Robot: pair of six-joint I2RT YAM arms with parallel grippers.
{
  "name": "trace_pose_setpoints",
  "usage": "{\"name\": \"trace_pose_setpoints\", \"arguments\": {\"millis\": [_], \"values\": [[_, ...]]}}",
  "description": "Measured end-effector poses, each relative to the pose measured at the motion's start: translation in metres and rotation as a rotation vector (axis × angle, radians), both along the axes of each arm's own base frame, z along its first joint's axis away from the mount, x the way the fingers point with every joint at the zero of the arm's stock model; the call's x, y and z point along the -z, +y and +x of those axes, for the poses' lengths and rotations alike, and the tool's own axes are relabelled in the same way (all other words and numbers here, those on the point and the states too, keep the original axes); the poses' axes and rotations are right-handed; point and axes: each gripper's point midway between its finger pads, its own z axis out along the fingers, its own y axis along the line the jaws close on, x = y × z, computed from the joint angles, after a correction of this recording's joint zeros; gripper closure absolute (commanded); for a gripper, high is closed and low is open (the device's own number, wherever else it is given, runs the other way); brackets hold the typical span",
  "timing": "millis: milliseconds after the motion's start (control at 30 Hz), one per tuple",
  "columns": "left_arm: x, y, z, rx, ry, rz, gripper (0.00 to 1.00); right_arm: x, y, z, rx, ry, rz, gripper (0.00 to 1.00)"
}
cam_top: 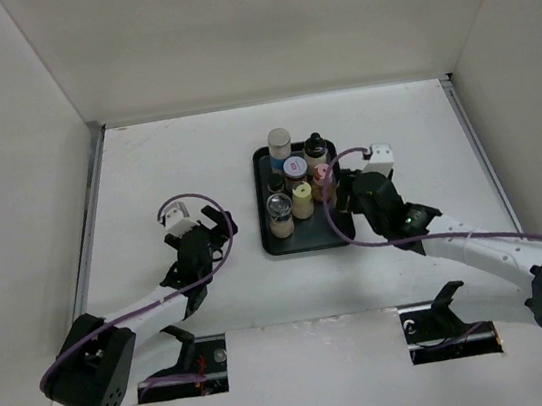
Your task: Organize the condiment bottles
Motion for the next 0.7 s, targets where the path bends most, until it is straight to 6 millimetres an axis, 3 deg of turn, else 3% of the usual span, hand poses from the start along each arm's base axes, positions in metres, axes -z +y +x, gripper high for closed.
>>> {"name": "trace_pose_setpoints", "arguments": {"millis": [200, 400, 467, 500, 633, 700], "values": [[-0.004, 0.000, 0.001, -0.003, -0.012, -0.009, 0.00, 0.029, 0.041, -0.031, -0.120, 0.076, -0.012, 0.53], [-0.004, 0.001, 0.001, -0.006, -0.013, -0.008, 0.00, 0.062, 0.062, -0.036, -0.163, 0.135, -0.060, 0.49], [-0.004, 0.001, 0.001, -0.008, -0.014, -0.007, 0.00, 0.064, 0.066, -0.032, -0.157, 0.121, -0.061, 0.45], [-0.004, 0.001, 0.001, -0.009, -0.013, -0.006, 0.00, 0.064, 0.068, -0.030, -0.153, 0.113, -0.057, 0.41], [-0.004, 0.003, 0.001, -0.017, -0.013, -0.003, 0.00, 0.063, 0.072, -0.027, -0.141, 0.094, -0.050, 0.03], [-0.003, 0.005, 0.001, -0.025, -0.008, 0.002, 0.00, 0.063, 0.075, -0.031, -0.153, 0.091, -0.056, 0.00]]}}
